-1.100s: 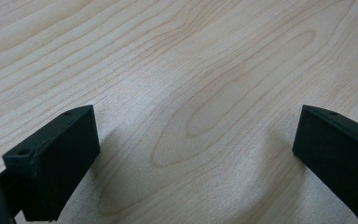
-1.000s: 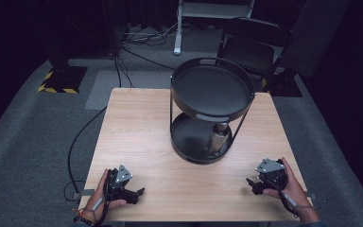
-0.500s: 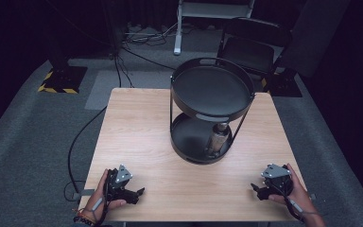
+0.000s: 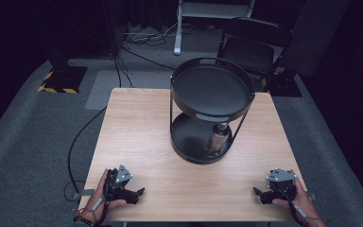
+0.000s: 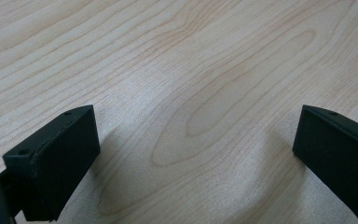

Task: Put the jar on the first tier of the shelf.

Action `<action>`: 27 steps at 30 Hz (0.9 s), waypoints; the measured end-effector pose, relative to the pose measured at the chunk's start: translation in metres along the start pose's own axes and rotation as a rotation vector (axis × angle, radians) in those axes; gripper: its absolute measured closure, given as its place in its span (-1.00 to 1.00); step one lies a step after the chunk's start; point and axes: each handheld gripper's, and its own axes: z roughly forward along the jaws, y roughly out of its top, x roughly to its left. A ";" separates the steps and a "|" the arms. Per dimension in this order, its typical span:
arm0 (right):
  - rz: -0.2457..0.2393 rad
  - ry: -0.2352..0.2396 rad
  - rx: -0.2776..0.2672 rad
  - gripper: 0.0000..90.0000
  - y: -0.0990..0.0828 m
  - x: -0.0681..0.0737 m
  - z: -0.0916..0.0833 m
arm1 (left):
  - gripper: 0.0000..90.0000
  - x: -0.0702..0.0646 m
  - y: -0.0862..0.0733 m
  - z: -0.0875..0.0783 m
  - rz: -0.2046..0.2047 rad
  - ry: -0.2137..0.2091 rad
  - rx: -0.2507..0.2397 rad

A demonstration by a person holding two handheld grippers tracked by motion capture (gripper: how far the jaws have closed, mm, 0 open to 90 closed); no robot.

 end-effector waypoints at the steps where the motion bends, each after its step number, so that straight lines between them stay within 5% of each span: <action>1: 0.008 0.007 -0.007 -0.97 -0.002 -0.001 0.000 | -1.00 0.000 0.000 0.000 0.000 0.000 0.000; 13: 0.154 0.118 -0.080 -1.00 -0.022 -0.017 0.005 | -1.00 0.000 0.000 0.000 0.000 0.000 0.000; 27: 0.157 0.114 -0.088 -1.00 -0.024 -0.019 0.004 | -1.00 0.000 0.000 0.000 0.001 -0.001 0.000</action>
